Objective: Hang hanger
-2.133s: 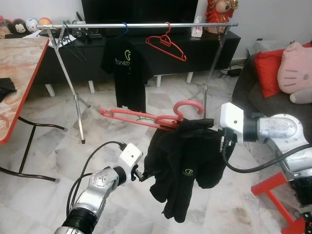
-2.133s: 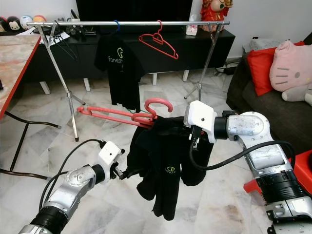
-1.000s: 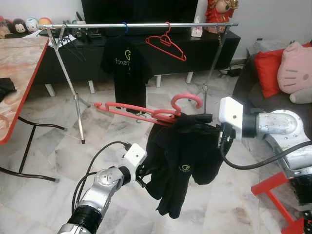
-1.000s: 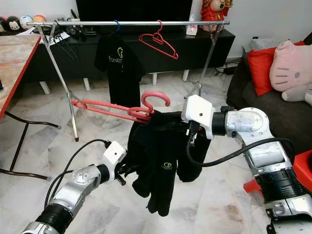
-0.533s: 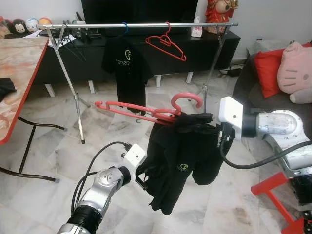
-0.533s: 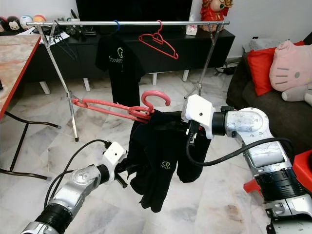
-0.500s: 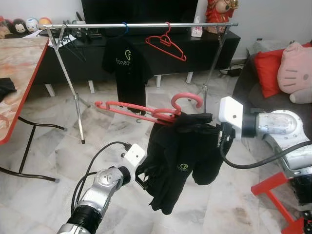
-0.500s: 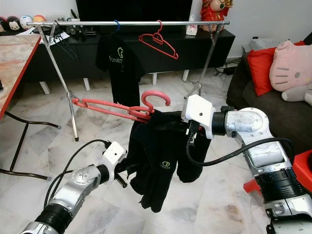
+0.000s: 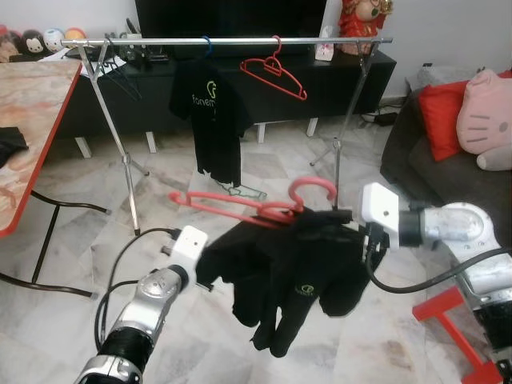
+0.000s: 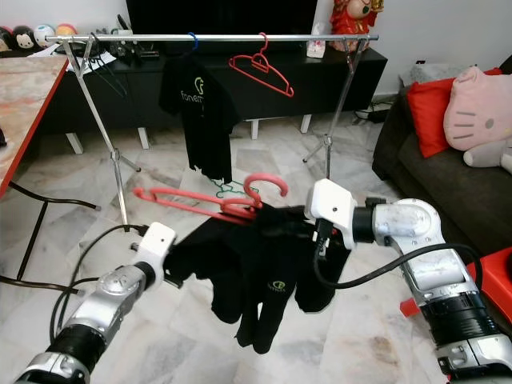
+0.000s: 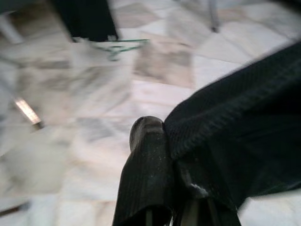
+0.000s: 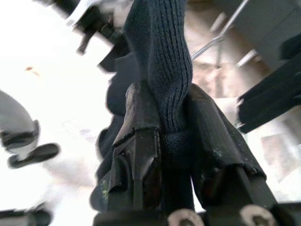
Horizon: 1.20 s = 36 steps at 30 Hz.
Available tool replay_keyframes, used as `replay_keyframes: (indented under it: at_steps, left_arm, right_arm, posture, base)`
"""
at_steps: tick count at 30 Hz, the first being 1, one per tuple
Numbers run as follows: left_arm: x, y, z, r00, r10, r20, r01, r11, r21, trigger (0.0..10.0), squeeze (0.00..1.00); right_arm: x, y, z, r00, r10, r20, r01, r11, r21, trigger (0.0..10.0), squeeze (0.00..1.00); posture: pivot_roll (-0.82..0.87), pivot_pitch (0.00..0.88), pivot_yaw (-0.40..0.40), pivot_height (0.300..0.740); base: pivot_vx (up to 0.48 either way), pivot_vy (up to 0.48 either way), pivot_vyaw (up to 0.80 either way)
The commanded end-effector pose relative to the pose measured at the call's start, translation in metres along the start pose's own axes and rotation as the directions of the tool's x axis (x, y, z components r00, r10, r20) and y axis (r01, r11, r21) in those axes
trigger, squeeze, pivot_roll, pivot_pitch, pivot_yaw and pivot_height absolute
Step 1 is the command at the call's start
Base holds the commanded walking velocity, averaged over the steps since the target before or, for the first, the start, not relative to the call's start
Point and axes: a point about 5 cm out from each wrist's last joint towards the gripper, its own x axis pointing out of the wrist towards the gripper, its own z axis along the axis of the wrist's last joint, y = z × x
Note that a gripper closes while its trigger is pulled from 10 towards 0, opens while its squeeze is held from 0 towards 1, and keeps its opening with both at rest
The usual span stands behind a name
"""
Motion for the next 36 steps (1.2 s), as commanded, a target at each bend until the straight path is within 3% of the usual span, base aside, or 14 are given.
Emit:
replay_keyframes:
  at_steps: [1,2,3,4,9,12,13,19,23,26,31,36]
  left_arm:
    - [-0.004,0.018,-0.011,0.992,0.104,-0.074,-0.104,0.995,-0.005,0.0,0.0]
    - [-0.005,0.021,-0.014,0.989,0.117,-0.089,-0.118,0.993,-0.008,0.9,0.0]
    - [-0.005,0.023,-0.016,0.987,0.125,-0.098,-0.127,0.992,-0.011,0.9,0.0]
    - [-0.007,0.028,-0.02,0.982,0.148,-0.117,-0.152,0.988,-0.02,10.0,0.0]
    - [-0.013,0.044,-0.031,0.962,0.224,-0.159,-0.234,0.971,-0.048,10.0,0.0]
    - [-0.018,0.053,-0.038,0.95,0.255,-0.181,-0.266,0.963,-0.041,10.0,0.0]
    - [-0.019,0.054,-0.039,0.948,0.256,-0.186,-0.268,0.963,-0.041,10.0,0.0]
    - [-0.019,0.055,-0.042,0.942,0.267,-0.202,-0.28,0.959,-0.041,10.0,0.0]
    - [-0.019,0.055,-0.044,0.941,0.265,-0.21,-0.28,0.959,-0.045,10.0,0.0]
    - [-0.019,0.055,-0.043,0.942,0.264,-0.209,-0.279,0.959,-0.044,10.0,0.0]
    - [-0.017,0.056,-0.039,0.944,0.261,-0.202,-0.274,0.961,-0.04,10.0,0.0]
    - [-0.015,0.055,-0.033,0.956,0.228,-0.184,-0.237,0.971,-0.027,10.0,0.0]
  right_arm:
    - [-0.013,0.0,-0.004,1.0,0.013,0.003,-0.013,1.0,0.003,0.0,0.0]
    - [-0.014,0.003,-0.008,1.0,0.027,0.0,-0.027,0.999,0.017,0.0,0.0]
    - [-0.015,0.005,-0.01,0.999,0.035,-0.002,-0.035,0.999,0.027,0.0,0.0]
    - [-0.016,0.007,-0.014,0.999,0.052,0.0,-0.052,0.998,0.04,0.0,0.0]
    - [-0.023,0.017,-0.028,0.994,0.108,-0.031,-0.105,0.99,0.091,0.0,0.0]
    - [-0.03,0.021,-0.048,0.973,0.119,-0.198,-0.109,0.992,0.063,0.0,0.0]
    - [-0.031,0.02,-0.049,0.972,0.109,-0.207,-0.099,0.993,0.06,0.0,0.0]
    - [-0.035,0.014,-0.051,0.971,0.063,-0.228,-0.055,0.998,0.044,0.0,0.0]
    - [-0.047,0.014,-0.07,0.9,0.037,-0.433,-0.055,0.998,-0.03,0.0,0.0]
    - [-0.048,0.015,-0.071,0.895,0.041,-0.445,-0.061,0.998,-0.033,0.0,0.0]
    - [-0.049,0.014,-0.08,0.85,0.015,-0.526,-0.07,0.994,-0.083,0.0,0.0]
    - [-0.043,0.012,-0.082,0.846,-0.01,-0.533,-0.054,0.993,-0.104,0.0,0.0]
  posture:
    - [-0.08,0.0,-0.09,0.74]
    - [-0.08,0.0,-0.089,0.74]
    - [-0.08,0.0,-0.089,0.74]
    - [-0.08,0.0,-0.089,0.74]
    - [-0.08,0.0,-0.084,0.74]
    - [-0.08,0.0,-0.082,0.74]
    - [-0.08,0.0,-0.082,0.74]
    - [-0.09,0.0,-0.079,0.74]
    - [-0.09,0.0,-0.077,0.74]
    - [-0.09,0.0,-0.079,0.74]
    - [-0.09,0.0,-0.081,0.74]
    - [-0.08,0.0,-0.085,0.74]
  base:
    - [0.0,0.0,0.0]
    - [0.0,0.0,0.0]
    - [0.0,0.0,0.0]
    - [0.0,0.0,0.0]
    - [0.0,0.0,0.0]
    - [0.0,0.0,0.0]
    - [0.0,0.0,0.0]
    - [0.0,0.0,0.0]
    - [0.0,0.0,0.0]
    - [0.0,0.0,0.0]
    - [0.0,0.0,0.0]
    - [0.0,0.0,0.0]
